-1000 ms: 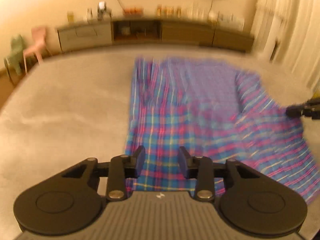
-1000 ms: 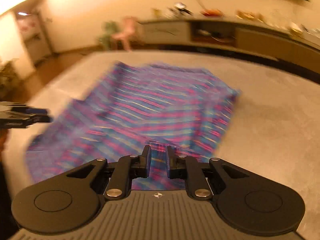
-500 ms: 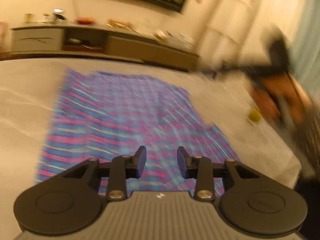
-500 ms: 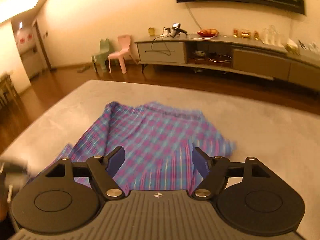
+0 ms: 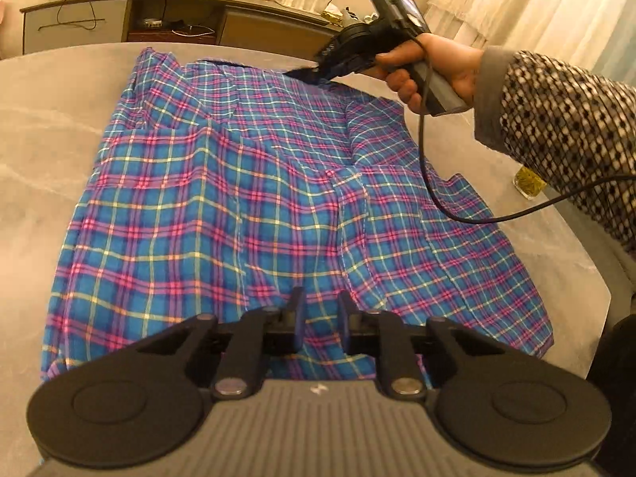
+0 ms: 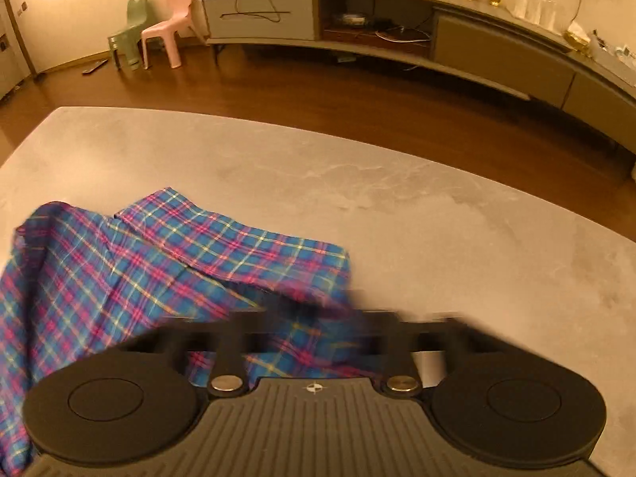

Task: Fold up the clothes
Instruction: 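Grasp the folded hem with both grippers and fold it again toward the collar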

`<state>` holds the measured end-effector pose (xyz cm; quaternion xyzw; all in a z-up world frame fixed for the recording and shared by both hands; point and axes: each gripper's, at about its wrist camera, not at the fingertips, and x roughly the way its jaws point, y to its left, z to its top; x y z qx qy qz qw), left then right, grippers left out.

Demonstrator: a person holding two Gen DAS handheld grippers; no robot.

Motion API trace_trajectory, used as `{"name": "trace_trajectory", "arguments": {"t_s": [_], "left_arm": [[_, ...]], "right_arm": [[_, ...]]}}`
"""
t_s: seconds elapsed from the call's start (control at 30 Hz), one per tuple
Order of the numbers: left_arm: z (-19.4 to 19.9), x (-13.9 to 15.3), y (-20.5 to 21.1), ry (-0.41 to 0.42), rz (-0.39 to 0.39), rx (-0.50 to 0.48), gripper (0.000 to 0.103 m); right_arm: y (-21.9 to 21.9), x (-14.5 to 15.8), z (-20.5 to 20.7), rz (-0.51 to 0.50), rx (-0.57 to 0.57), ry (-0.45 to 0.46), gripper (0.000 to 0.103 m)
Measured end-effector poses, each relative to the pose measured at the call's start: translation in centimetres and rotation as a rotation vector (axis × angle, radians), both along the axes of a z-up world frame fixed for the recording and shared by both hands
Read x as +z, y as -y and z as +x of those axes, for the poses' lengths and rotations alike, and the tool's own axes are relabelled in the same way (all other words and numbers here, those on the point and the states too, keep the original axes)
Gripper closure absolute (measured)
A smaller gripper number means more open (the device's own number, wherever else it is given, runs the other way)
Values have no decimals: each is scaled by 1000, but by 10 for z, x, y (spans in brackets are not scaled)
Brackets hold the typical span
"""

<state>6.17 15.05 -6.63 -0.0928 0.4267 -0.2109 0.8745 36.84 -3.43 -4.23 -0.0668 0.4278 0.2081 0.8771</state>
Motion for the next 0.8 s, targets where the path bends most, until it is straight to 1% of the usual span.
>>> {"name": "trace_trajectory", "arguments": {"t_s": [0.07, 0.13, 0.2, 0.23, 0.27, 0.33, 0.37, 0.4, 0.47, 0.5, 0.57, 0.63, 0.67, 0.73, 0.8], "left_arm": [[14, -2, -1, -25, -36, 33, 92], [20, -2, -6, -43, -77, 89, 93], [21, -2, -16, -39, -97, 172, 93], [21, -1, -24, -40, -114, 217, 92], [21, -1, -34, -48, -152, 264, 92], [18, -1, -54, -66, -250, 352, 92], [13, 1, -65, -62, -294, 406, 91], [7, 3, -76, -49, -320, 463, 91], [-5, 7, -97, -28, -369, 576, 82], [-11, 7, -108, -28, -393, 629, 82], [-22, 5, -126, -40, -451, 712, 82], [-27, 1, -136, -66, -485, 744, 82], [-31, 0, -138, -72, -490, 753, 82], [-38, 0, -142, -73, -489, 753, 82], [-41, 0, -140, -67, -495, 732, 81]], "right_arm": [[-1, -10, 10, 13, -5, -24, 98], [-3, 9, -15, 39, 16, 44, 98], [-1, 42, -50, 88, 53, 137, 99], [2, 61, -75, 112, 76, 189, 99], [3, 78, -112, 115, 126, 252, 99], [5, 111, -185, 121, 227, 379, 99], [7, 120, -226, 108, 287, 423, 99], [10, 128, -267, 94, 346, 466, 99], [17, 119, -338, 54, 424, 473, 99], [21, 114, -374, 34, 463, 476, 99], [22, 80, -421, -96, 476, 454, 98], [23, 39, -444, -222, 445, 409, 97], [25, 25, -452, -244, 429, 376, 97], [33, 10, -456, -226, 370, 331, 93], [37, 15, -458, -151, 322, 308, 92]]}}
